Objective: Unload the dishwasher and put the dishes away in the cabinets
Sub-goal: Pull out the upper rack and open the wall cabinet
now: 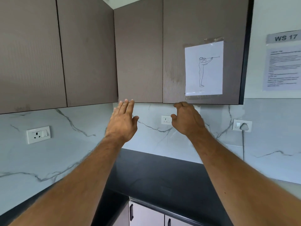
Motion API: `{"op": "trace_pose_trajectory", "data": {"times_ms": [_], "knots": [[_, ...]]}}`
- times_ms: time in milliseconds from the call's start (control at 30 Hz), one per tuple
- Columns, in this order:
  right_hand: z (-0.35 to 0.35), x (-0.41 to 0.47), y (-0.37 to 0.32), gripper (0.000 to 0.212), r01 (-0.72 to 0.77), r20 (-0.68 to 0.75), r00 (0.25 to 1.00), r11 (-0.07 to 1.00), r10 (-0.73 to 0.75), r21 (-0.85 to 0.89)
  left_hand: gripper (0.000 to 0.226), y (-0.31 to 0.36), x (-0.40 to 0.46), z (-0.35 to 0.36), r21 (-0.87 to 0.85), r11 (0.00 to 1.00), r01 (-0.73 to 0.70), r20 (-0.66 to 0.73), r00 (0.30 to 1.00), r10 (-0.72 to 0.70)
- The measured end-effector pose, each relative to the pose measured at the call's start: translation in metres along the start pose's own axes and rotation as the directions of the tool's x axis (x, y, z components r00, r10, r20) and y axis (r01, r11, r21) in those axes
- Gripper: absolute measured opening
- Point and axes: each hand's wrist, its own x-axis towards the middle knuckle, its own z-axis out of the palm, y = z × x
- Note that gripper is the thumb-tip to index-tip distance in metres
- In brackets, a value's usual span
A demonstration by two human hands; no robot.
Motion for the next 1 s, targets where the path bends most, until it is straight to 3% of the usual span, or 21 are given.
{"op": "trace_pose_trajectory", "data": {"times_ms": [500, 700, 900, 1000], "knots": [[0.119, 0.169, 0.087, 0.061, -0.003, -0.054, 0.999, 0.998, -0.001, -0.069, 0.065, -0.012, 0.153, 0.165, -0.104, 0.986, -0.133, -0.007, 0.991, 0.133], [0.154, 0.233, 0.114, 0.065, 0.039, -0.116, 0.992, 0.992, -0.053, -0.116, 0.066, -0.014, 0.208, 0.215, -0.168, 0.978, -0.125, -0.041, 0.992, 0.119], [0.192, 0.283, 0.114, 0.1, 0.067, -0.113, 0.989, 0.962, -0.1, -0.266, 0.072, -0.017, 0.262, 0.256, -0.225, 0.968, -0.114, -0.018, 0.993, 0.113], [0.208, 0.298, 0.111, 0.105, 0.076, -0.083, 0.99, 0.937, -0.111, -0.342, 0.075, -0.014, 0.284, 0.273, -0.256, 0.959, -0.121, -0.007, 0.992, 0.123]]}}
